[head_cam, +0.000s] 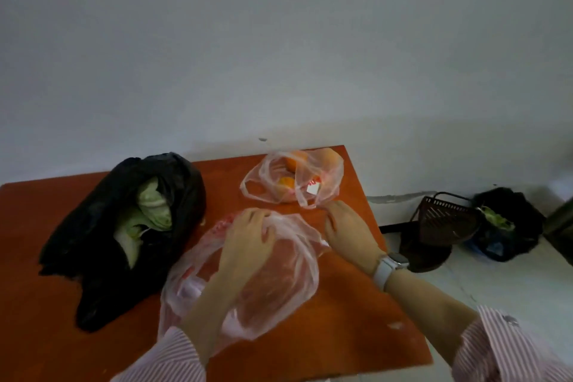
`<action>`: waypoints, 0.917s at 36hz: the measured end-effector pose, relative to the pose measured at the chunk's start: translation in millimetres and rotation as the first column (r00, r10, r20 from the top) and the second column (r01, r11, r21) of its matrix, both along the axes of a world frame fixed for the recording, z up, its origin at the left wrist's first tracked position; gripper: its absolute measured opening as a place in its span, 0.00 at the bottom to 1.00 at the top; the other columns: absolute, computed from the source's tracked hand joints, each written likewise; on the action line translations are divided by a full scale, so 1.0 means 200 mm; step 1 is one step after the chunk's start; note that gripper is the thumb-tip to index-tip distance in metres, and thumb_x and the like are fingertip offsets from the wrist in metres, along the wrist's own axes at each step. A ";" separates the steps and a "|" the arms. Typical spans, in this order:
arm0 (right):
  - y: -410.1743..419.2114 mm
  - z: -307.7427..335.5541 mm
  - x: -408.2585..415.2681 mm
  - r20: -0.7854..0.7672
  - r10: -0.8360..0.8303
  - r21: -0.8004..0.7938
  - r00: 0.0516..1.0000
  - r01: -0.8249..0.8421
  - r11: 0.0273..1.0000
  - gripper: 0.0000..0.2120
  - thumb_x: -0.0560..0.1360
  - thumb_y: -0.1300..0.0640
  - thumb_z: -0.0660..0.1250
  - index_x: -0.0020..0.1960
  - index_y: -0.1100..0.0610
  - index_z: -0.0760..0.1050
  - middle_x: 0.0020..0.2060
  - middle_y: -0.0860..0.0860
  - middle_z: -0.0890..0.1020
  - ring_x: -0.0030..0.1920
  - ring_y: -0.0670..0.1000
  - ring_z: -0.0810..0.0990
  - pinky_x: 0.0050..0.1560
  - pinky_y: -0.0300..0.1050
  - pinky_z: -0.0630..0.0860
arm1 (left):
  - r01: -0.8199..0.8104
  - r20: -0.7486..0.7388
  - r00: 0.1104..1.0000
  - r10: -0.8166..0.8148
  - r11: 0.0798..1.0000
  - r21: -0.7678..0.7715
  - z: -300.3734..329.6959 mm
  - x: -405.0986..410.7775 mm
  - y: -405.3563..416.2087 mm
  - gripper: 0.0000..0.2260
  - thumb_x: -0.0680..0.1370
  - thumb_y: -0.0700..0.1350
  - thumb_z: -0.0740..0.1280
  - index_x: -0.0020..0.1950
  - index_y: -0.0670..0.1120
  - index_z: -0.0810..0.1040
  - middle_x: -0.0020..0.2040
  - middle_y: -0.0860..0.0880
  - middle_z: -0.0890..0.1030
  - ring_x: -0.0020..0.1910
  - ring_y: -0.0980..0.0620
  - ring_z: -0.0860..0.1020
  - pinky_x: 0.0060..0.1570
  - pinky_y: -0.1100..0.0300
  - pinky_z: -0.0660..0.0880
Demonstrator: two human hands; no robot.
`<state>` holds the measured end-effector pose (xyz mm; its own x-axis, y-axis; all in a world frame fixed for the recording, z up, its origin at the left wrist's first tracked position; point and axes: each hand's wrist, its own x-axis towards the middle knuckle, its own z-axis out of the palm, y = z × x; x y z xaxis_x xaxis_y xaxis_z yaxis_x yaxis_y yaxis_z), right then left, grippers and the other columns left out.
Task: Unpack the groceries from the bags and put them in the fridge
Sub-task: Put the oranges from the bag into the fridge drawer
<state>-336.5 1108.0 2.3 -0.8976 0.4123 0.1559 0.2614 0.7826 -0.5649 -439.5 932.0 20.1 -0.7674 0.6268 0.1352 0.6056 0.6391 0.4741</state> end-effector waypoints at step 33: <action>0.75 -0.47 -0.92 0.615 -0.154 0.184 0.773 0.050 0.982 0.43 0.67 0.26 0.53 0.72 0.52 0.55 0.69 0.55 0.65 0.66 0.59 0.68 0.63 0.61 0.62 | 0.162 0.298 0.950 -0.093 0.963 -0.217 -0.67 -0.86 0.75 0.38 0.65 0.58 0.73 0.70 0.57 0.59 0.66 0.48 0.72 0.63 0.46 0.72 0.56 0.49 0.74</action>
<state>-520.5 1257.9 -92.3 -0.7722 0.5258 -0.3566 0.5981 0.7911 -0.1287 -612.4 1081.7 -113.0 -0.6632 0.7093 -0.2389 0.5526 0.6793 0.4828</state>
